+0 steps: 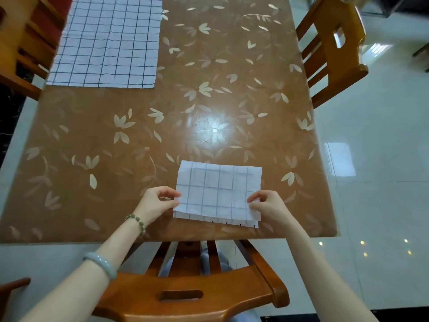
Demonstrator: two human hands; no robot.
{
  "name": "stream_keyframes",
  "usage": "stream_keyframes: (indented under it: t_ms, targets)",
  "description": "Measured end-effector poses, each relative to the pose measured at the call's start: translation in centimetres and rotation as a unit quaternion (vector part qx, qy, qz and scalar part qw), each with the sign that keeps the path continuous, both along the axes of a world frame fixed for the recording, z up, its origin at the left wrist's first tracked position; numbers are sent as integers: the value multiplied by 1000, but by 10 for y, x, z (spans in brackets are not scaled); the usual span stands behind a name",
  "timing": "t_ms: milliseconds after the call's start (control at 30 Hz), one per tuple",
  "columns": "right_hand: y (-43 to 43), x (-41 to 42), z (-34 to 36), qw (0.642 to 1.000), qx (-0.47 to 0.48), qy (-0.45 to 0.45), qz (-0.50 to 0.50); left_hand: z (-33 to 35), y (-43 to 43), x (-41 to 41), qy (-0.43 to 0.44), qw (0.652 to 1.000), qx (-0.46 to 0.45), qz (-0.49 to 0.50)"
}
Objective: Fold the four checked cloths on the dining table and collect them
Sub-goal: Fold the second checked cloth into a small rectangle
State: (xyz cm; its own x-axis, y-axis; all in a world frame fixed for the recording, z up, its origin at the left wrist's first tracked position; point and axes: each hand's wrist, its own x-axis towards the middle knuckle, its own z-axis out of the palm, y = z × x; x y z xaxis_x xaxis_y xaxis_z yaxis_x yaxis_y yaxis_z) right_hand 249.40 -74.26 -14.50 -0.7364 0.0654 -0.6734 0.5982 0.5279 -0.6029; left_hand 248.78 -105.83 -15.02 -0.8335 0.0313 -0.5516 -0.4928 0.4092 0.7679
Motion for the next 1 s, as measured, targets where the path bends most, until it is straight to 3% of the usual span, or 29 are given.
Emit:
stream_keyframes:
  t_ms: [333,1000]
  targets:
    - [-13,7,0,993,88,32,73,-18,2,8,-1,995,-89,-50]
    - [-17,13,-19,979,131,73,136,-23,10,14,78,971,-191,-117]
